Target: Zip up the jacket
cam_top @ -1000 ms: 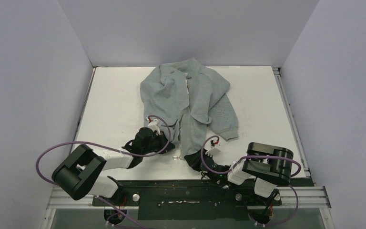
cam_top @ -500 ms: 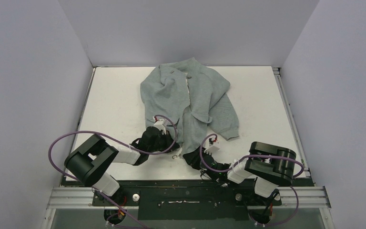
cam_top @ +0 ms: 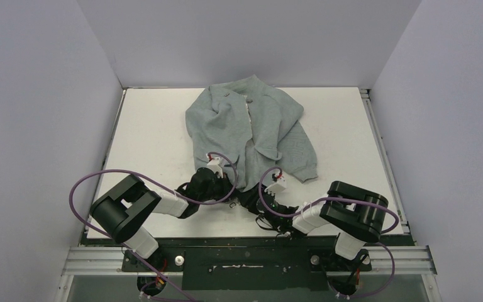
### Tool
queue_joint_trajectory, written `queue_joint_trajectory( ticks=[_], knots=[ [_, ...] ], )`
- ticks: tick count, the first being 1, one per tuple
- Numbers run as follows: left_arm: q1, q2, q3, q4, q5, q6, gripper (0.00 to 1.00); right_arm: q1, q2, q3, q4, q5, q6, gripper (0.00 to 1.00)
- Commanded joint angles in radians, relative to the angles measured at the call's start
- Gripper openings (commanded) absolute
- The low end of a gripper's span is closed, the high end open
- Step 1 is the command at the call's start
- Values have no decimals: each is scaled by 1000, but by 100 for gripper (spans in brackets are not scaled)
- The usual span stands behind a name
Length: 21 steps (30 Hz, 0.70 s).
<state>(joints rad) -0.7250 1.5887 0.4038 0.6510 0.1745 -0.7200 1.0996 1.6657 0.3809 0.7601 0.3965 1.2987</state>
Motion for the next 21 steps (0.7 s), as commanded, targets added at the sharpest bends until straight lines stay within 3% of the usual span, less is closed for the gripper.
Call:
queue_joint_trajectory(
  ticks=[1, 21],
  knots=[
    [-11, 6, 9, 28, 16, 2, 0, -13, 48, -17, -212, -11, -10, 34],
    [-10, 10, 13, 33, 23, -1, 0, -102, 85, -28, -127, -300, -208, 27]
  ],
)
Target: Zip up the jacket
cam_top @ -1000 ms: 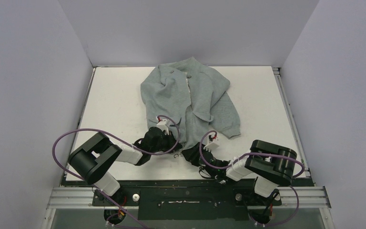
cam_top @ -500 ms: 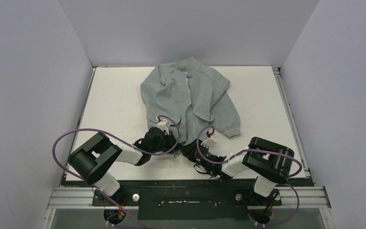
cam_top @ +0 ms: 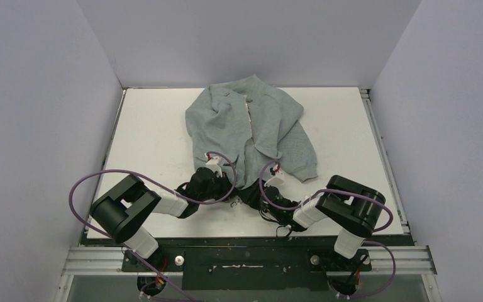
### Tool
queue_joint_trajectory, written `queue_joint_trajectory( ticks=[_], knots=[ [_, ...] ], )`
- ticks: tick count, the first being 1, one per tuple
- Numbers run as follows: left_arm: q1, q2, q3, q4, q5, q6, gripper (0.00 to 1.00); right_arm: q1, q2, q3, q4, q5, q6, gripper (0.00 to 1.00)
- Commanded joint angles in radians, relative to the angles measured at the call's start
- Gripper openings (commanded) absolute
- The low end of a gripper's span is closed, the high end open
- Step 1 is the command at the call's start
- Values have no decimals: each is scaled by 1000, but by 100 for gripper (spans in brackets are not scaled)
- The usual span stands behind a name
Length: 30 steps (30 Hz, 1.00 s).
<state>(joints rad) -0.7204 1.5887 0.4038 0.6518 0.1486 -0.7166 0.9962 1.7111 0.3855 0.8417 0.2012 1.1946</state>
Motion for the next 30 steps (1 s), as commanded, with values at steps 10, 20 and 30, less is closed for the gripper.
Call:
queue_joint_trajectory(
  ticks=[10, 20, 30],
  knots=[
    [-16, 12, 22, 26, 52, 0, 0, -20, 27, -19, -245, -191, -172, 27],
    [-14, 9, 15, 31, 46, -6, 0, -38, -25, 10, -357, -232, -234, 27],
    [-4, -51, 29, -6, 42, 18, 0, -48, -82, -10, -376, -220, -238, 0]
  ],
)
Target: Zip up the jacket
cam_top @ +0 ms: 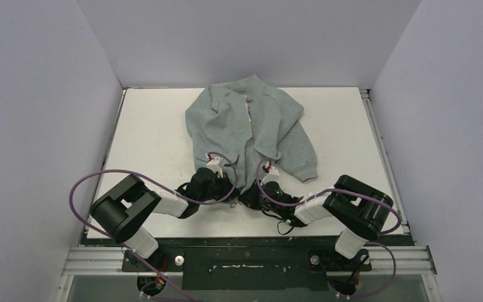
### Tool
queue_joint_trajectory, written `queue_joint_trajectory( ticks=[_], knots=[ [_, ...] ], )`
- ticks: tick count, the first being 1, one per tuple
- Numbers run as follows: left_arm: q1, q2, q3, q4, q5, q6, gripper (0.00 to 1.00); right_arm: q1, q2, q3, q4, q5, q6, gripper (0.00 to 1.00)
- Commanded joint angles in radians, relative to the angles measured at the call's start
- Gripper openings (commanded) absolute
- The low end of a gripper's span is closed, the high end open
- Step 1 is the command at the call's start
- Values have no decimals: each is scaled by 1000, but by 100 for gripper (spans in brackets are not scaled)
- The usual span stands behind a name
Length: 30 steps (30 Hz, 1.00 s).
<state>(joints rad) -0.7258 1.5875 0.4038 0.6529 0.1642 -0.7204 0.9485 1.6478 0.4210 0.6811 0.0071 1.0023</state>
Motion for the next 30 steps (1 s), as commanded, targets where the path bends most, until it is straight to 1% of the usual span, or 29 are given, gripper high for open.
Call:
queue_joint_trajectory(
  ticks=[1, 5, 8, 11, 15, 18, 20, 23, 27, 30],
  knots=[
    [10, -71, 36, -24, 24, 29, 0, -1, -41, -50, -223, -19, -51, 0],
    [82, -189, 67, -89, 54, 33, 0, -14, -182, -66, -225, -26, -115, 0],
    [150, -303, 97, -146, 90, 33, 0, -22, -322, -69, -215, -36, -197, 0],
    [210, -438, 118, -184, 103, 28, 0, -34, -476, -87, -166, -38, -279, 0],
    [242, -604, 129, -170, 78, 10, 0, -76, -648, -123, -41, -73, -382, 0],
    [247, -685, 133, -115, 81, -26, 0, -127, -735, -68, -59, -185, -456, 0],
    [248, -716, 130, -59, 89, -64, 0, -161, -754, 4, -117, -255, -495, 0],
    [249, -727, 130, 30, 113, -128, 0, -200, -736, 70, -69, -403, -518, 0],
    [250, -720, 143, 137, 170, -187, 0, -246, -650, 152, 83, -608, -444, 0],
    [250, -729, 161, 192, 182, -213, 0, -286, -594, 176, 270, -674, -323, 0]
  ],
)
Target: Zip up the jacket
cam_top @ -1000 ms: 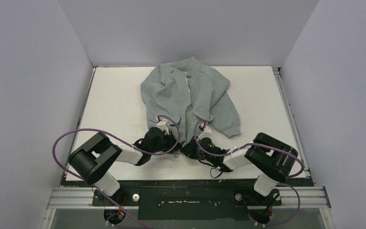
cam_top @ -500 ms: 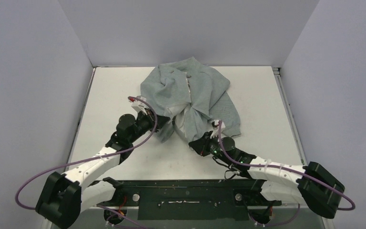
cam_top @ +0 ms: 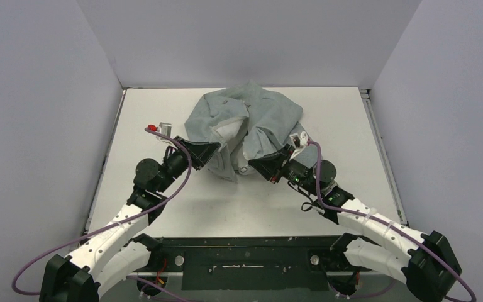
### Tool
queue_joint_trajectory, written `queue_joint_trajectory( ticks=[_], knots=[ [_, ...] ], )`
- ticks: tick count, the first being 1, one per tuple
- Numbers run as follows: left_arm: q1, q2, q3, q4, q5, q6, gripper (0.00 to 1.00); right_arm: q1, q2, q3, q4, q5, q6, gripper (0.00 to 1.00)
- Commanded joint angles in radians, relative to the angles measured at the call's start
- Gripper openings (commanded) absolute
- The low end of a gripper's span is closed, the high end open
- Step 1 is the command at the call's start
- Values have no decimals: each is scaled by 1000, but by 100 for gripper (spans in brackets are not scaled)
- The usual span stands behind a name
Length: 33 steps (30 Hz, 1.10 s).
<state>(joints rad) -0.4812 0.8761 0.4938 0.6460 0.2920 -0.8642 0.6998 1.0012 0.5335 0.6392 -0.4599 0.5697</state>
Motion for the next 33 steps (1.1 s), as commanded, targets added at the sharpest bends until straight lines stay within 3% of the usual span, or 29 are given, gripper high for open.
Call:
queue_joint_trajectory(
  ticks=[1, 6, 9, 16, 22, 33],
  knots=[
    [6, -21, 77, 228, 54, -79, 0, -47, 71, 68, 378, -216, 151, 0],
    [6, -5, 132, 313, 75, -103, 0, -92, 168, 108, 668, -269, 319, 0],
    [6, 11, 158, 381, 92, -112, 0, -107, 198, 144, 752, -288, 369, 0],
    [4, 65, 218, 486, 122, -154, 0, -109, 183, 213, 775, -252, 341, 0],
    [-4, 92, 213, 608, 55, -191, 0, -108, 160, 250, 747, -196, 330, 0],
    [-153, 155, 296, 576, 64, -4, 0, 0, 94, 243, 575, -20, 180, 0]
  ],
)
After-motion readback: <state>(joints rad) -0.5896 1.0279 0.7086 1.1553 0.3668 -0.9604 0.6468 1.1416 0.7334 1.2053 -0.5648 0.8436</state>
